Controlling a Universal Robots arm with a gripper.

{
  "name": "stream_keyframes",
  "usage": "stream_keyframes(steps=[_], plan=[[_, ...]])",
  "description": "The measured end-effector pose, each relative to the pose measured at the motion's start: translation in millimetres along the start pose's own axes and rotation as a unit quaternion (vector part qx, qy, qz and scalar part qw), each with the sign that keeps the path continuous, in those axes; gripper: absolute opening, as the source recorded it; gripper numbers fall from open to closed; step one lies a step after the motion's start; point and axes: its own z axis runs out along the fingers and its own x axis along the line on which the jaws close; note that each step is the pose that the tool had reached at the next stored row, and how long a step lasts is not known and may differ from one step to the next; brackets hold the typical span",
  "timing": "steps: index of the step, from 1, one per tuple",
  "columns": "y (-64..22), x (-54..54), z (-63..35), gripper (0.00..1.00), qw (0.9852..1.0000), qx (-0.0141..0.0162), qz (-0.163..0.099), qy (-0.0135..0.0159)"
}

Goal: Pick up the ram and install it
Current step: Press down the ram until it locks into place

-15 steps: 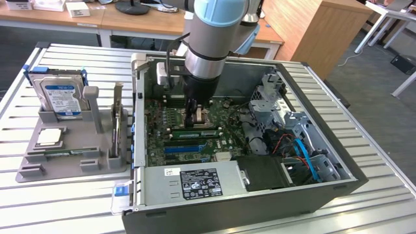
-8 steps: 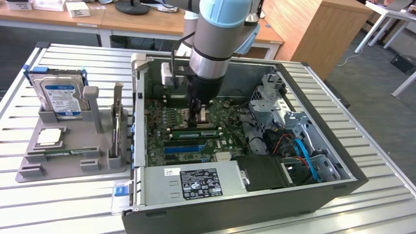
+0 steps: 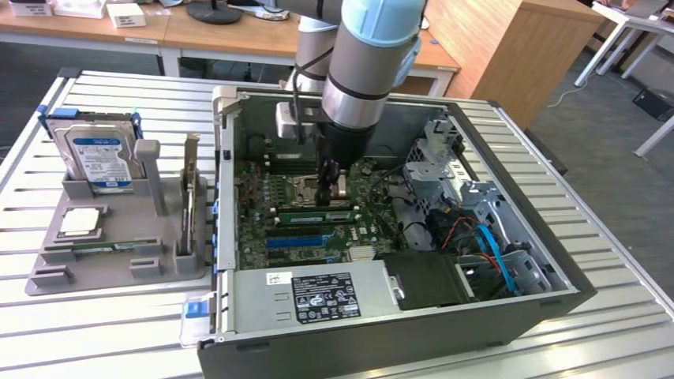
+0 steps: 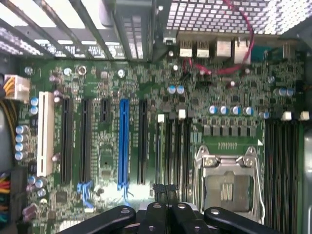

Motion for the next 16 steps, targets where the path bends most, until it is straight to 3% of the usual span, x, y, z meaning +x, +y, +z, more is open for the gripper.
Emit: stream_keyframes(steps=[4, 16], plan=[[-8.8, 0.1, -0.2, 0.11, 1.0000, -0.0004, 0.000, 0.0000], [-9.1, 0.0, -0.2, 0.11, 1.0000, -0.0004, 0.000, 0.0000]])
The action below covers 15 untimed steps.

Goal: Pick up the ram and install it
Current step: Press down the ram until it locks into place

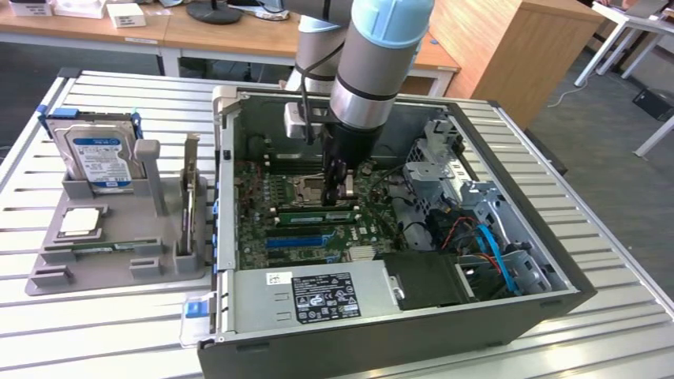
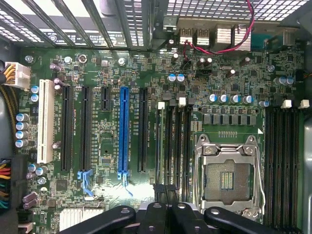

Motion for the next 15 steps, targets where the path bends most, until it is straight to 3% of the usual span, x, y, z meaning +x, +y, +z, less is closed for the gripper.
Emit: stream_keyframes(steps=[6, 11, 15], plan=[[0.0, 0.0, 0.0, 0.11, 1.0000, 0.0001, 0.003, 0.0000], [0.0, 0.0, 0.7, 0.11, 0.9990, 0.0018, 0.044, -0.0011], [0.0, 0.1, 1.4, 0.11, 0.9967, 0.0032, 0.081, -0.0019]])
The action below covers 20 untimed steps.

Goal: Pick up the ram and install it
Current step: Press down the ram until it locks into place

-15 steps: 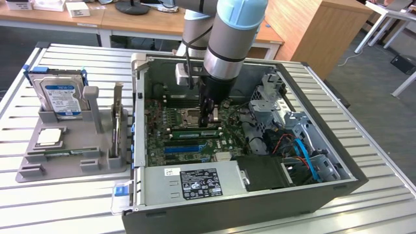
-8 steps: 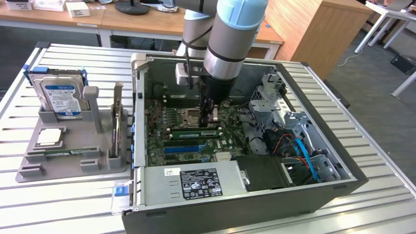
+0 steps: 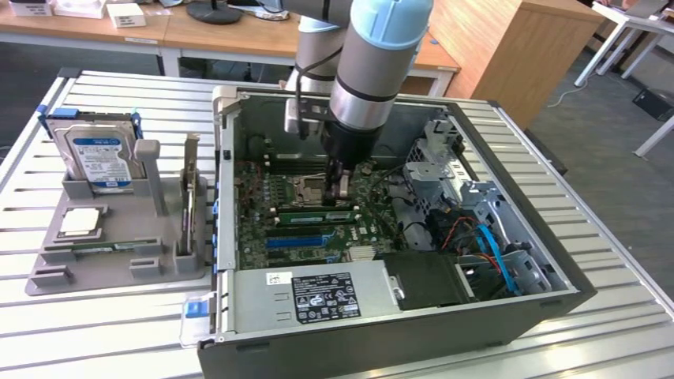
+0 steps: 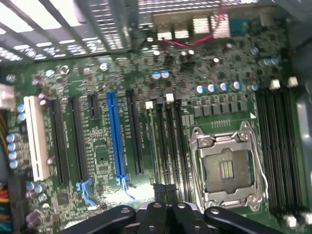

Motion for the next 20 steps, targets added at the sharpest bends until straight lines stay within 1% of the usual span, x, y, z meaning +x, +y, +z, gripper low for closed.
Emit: stream_keyframes(steps=[3, 5, 7, 10, 13, 15, 17, 20], plan=[[0.0, 0.0, 0.6, 0.11, 0.9996, 0.0011, 0.027, -0.0007], [0.0, 0.0, 1.0, 0.11, 0.9990, 0.0018, 0.045, -0.0011], [-0.1, 0.0, 1.3, 0.11, 0.9980, 0.0026, 0.063, -0.0015], [0.0, 0.0, 1.8, 0.11, 0.9959, 0.0036, 0.090, -0.0022], [-0.1, 0.1, 2.3, 0.11, 0.9930, 0.0048, 0.118, -0.0029], [-0.1, 0.1, 2.7, 0.11, 0.9907, 0.0055, 0.136, -0.0034], [-0.1, 0.1, 3.1, 0.11, 0.9881, 0.0062, 0.153, -0.0038], [-0.1, 0.1, 3.7, 0.11, 0.9835, 0.0073, 0.181, -0.0045]])
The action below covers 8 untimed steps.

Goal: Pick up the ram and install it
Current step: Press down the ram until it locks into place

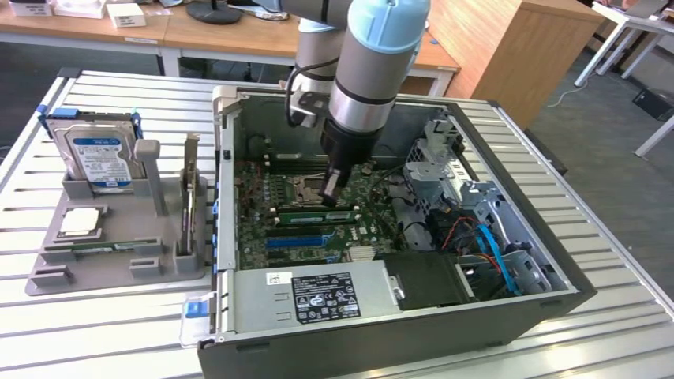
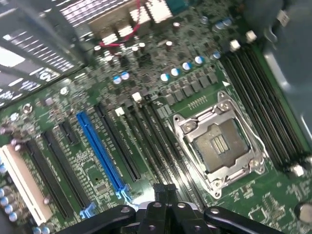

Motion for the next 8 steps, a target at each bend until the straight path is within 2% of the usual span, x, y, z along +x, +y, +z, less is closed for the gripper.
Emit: stream_keyframes(steps=[4, 8], plan=[[0.0, 0.0, 1.0, 0.11, 0.9993, 0.0015, 0.037, -0.0009], [0.0, 0.1, 1.8, 0.11, 0.9974, 0.0029, 0.072, -0.0017]])
